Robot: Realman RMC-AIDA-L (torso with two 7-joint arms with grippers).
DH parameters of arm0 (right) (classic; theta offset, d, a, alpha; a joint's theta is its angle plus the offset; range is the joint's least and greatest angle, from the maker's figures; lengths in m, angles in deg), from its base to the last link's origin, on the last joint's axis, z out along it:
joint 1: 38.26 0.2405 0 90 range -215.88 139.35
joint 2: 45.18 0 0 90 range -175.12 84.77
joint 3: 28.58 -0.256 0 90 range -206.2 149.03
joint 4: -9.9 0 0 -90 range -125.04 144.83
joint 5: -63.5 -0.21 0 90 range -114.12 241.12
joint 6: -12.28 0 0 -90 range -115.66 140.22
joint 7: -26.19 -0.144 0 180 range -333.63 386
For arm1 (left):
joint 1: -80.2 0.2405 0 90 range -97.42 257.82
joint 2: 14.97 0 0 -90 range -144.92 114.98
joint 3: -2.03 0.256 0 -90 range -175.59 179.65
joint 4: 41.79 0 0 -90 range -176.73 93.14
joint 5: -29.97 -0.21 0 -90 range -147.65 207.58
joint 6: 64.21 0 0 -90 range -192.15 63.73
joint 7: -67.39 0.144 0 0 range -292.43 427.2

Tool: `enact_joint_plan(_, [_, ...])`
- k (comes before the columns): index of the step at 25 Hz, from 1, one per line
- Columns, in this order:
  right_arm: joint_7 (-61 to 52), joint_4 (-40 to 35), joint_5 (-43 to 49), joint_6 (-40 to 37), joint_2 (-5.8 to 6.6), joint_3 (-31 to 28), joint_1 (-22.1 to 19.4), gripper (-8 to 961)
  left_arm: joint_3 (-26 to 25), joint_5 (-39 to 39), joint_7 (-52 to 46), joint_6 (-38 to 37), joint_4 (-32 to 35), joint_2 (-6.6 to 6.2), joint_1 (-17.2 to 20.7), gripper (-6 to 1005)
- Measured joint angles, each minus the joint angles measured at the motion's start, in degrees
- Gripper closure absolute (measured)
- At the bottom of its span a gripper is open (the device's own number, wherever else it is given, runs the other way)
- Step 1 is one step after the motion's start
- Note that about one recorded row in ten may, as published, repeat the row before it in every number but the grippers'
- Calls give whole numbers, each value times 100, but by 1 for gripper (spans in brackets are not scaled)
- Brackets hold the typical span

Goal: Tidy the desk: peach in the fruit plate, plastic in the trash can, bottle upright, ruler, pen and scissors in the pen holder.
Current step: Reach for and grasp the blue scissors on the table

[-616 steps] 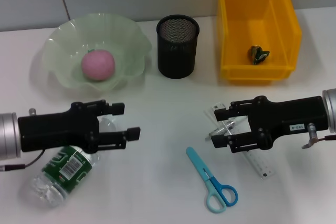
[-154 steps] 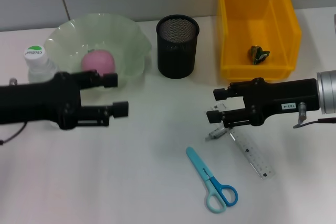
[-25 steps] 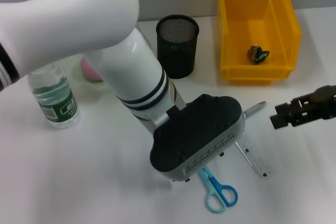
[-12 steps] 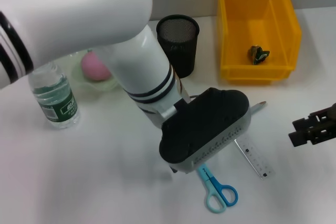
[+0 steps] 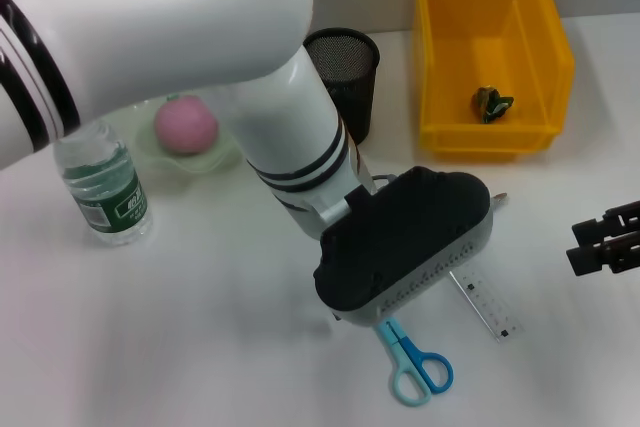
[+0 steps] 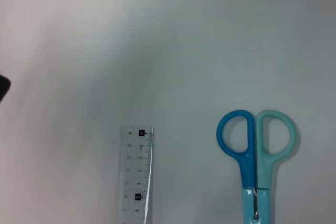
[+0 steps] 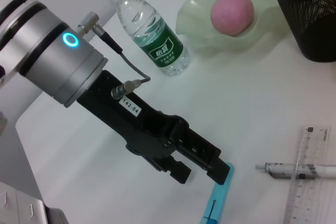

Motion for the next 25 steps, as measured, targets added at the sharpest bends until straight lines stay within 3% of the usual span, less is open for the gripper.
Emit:
enact_joint_plan(15, [6,37,-22,0,-54,45,2,233,769,150,7,410,1,0,107,160])
enact_joint_plan(25, [2,47,-42,1,-63,43,13,233,949,56,-132,530,11,0,154,161])
